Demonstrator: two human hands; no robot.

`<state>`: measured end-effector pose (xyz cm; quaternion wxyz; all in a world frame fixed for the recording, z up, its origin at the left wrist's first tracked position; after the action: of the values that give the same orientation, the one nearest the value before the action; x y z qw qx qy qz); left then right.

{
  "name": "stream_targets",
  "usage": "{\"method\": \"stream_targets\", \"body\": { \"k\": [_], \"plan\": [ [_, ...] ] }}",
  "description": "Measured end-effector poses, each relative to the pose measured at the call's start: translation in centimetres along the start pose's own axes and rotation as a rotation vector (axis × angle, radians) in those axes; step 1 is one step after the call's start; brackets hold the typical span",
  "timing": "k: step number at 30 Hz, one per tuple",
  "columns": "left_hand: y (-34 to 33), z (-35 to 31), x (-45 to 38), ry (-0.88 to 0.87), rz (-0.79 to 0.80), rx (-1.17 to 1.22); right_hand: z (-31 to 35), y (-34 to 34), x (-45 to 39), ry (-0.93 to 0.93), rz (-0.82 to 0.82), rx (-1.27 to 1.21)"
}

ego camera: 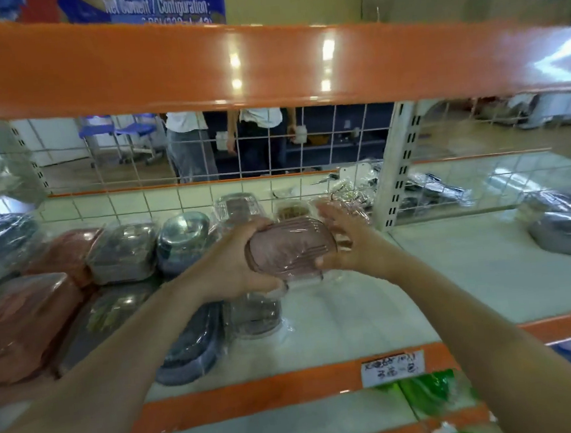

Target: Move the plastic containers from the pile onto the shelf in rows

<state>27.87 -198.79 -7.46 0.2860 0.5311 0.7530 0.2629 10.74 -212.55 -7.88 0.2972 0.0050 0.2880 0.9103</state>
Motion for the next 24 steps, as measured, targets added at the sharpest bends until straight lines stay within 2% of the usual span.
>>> {"method": "stream_targets", "body": {
  "k": [3, 8, 11, 17, 21, 24],
  "plan": [
    [-2.1, -1.2, -0.9, 0.018, 0.085, 0.016, -1.5, 1.6, 1.1, 0.031, 0.089, 0.129],
    [-5.5, -3.2, -2.1, 0.016, 0.163, -0.053, -4.6, 3.6, 2.3, -0.038, 0.197, 0.259],
    [-7.8, -4.1, -2.4, 0.050, 0.139, -0.091, -6.4, 4.8, 3.4, -0.118, 0.138, 0.329],
    [-10.6, -3.3, -3.0, 0.208, -0.064, -0.240, -9.8, 5.4, 5.9, -0.378, 0.012, 0.561],
    [-11.9, -2.1, -2.0, 0.245, -0.092, -0.283, -10.7, 4.4, 6.9, -0.457, -0.097, 0.627],
    [-13.0, -1.6, -1.2, 0.287, -0.065, -0.269, -10.3, 3.8, 7.1, -0.445, -0.042, 0.688]
  ]
}}
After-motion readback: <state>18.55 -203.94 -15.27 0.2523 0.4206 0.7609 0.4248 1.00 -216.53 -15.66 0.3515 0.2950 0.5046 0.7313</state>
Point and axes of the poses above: each hand's wrist, its own x-axis away from the middle knuckle, its own y-axis out of the back of the hand, z = x × y, the point moved 2 cm from there along -x, towards the middle knuckle, and after that the axes turned 2 degrees about -z, right-handed, at the moved point
